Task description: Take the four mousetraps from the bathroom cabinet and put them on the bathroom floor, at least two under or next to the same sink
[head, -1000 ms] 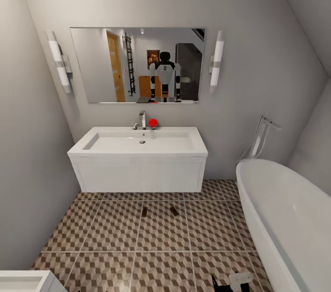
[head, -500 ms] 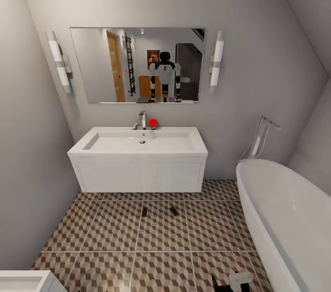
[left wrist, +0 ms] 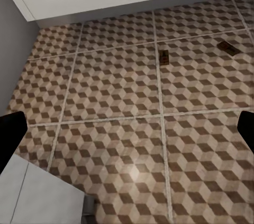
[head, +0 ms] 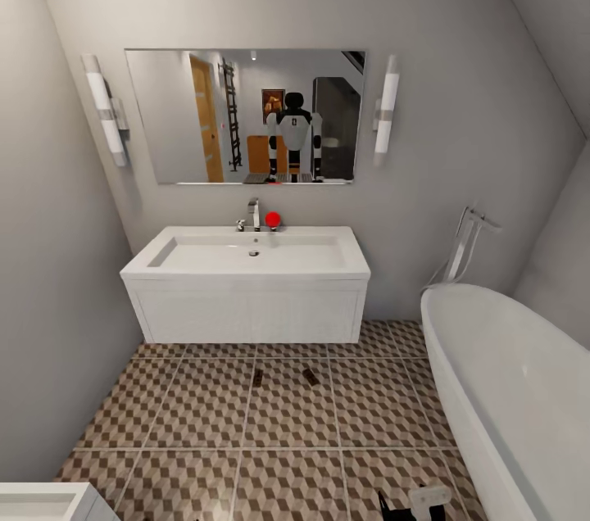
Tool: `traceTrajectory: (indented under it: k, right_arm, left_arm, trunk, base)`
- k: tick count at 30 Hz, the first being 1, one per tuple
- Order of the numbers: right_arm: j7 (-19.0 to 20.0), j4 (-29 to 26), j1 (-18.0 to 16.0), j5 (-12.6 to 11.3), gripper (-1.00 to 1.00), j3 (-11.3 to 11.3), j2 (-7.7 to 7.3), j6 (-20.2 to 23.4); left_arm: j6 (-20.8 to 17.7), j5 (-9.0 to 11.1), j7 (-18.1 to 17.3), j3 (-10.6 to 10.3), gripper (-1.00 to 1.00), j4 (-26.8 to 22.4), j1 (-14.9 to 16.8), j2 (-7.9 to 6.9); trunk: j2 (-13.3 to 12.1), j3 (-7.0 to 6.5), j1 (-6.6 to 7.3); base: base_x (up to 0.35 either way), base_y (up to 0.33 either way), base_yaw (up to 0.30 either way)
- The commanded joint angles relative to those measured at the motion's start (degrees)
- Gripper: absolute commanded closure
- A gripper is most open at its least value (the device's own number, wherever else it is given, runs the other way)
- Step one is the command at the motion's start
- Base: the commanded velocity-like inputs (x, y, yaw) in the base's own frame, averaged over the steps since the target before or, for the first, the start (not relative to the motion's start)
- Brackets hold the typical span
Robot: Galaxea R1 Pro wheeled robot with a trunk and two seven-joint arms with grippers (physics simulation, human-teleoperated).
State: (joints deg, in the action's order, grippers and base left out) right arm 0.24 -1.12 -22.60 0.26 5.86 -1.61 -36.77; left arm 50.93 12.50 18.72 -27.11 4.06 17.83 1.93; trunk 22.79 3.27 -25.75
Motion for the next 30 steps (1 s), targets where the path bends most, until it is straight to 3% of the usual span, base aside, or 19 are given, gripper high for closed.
traceTrajectory:
  k: [1, 11, 30]
  right_arm:
    - [0.0, 0.1, -0.1, 0.0, -1.00, 0.2, -0.03, -0.2]
    - [-0.1, 0.0, -0.1, 0.0, -1.00, 0.2, -0.03, -0.1]
    - [-0.2, 0.1, 0.0, 0.0, -1.00, 0.2, 0.02, -0.1]
  left_arm:
    - [0.2, 0.4, 0.1, -0.5, -1.00, 0.2, 0.1, 0.12]
    - [-0.7, 0.4, 0.1, -0.4, -1.00, 0.2, 0.1, 0.26]
    - [-0.9, 0.4, 0.1, -0.4, -1.00, 0.2, 0.1, 0.19]
  trunk:
    - [0.1, 0.13, -0.04]
    - [0.1, 0.13, -0.04]
    - [0.1, 0.13, -0.04]
  base:
    - [0.000, 0.000, 0.000]
    - [-0.045, 0.000, 0.000]
    - [-0.312, 0.000, 0.000]
